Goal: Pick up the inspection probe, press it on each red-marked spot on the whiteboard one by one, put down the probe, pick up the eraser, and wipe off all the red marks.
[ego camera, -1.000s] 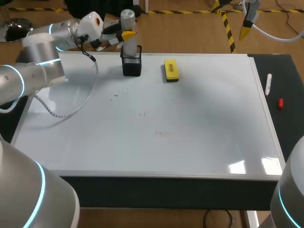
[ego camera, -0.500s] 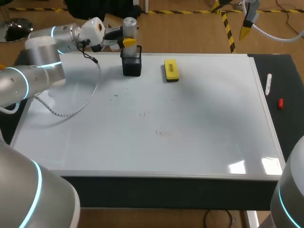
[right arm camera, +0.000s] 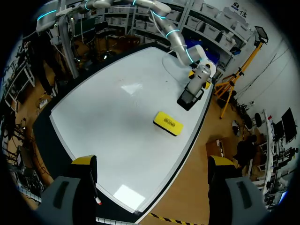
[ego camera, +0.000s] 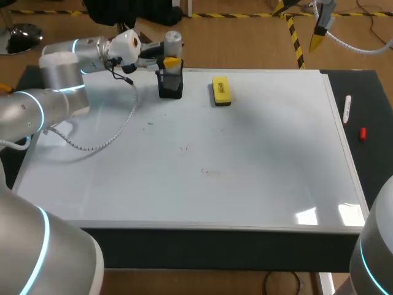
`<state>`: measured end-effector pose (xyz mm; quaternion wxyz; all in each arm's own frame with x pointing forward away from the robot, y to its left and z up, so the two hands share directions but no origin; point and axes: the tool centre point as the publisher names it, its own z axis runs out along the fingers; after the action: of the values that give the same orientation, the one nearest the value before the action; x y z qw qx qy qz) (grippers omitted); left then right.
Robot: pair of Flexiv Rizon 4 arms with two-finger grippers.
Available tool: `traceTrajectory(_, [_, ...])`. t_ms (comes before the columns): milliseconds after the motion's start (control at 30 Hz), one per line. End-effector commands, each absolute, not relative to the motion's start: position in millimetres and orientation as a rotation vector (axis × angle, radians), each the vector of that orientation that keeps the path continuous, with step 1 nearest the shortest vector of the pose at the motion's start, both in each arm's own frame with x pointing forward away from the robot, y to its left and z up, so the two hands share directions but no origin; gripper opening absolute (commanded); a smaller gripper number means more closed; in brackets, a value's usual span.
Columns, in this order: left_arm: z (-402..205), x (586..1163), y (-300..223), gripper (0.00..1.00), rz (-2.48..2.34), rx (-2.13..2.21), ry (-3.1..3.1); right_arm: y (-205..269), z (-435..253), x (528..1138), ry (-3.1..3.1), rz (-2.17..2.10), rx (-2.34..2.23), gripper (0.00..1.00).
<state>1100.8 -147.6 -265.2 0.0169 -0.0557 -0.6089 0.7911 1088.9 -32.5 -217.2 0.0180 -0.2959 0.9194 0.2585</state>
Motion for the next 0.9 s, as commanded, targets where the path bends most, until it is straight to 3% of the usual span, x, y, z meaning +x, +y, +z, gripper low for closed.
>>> traceTrajectory(33, [-267, 1103, -147, 0.0, 2.452, -0.172, -1.895, -33, -216, 1090, 2.86, 0.799, -0.924, 1.0])
traceTrajectory(267, [-275, 1102, -147, 0.0, 2.437, -0.153, -1.908, -33, -216, 1090, 2.86, 0.799, -0.924, 1.0])
traceTrajectory(300, [-275, 1102, -148, 0.27, 2.436, -0.151, -1.909, -33, -216, 1090, 2.86, 0.799, -0.924, 1.0])
traceTrajectory(367, [-276, 1102, -148, 0.71, 2.433, -0.148, -1.912, -33, -216, 1090, 2.86, 0.799, -0.924, 1.0])
traceTrajectory(400, [-275, 1101, -148, 1.0, 2.432, -0.149, -1.914, -33, -216, 1090, 2.86, 0.799, -0.924, 1.0])
traceTrajectory(900, [-247, 1097, -135, 1.0, 2.419, -0.137, -2.058, -33, -216, 1090, 2.86, 0.799, -0.924, 1.0])
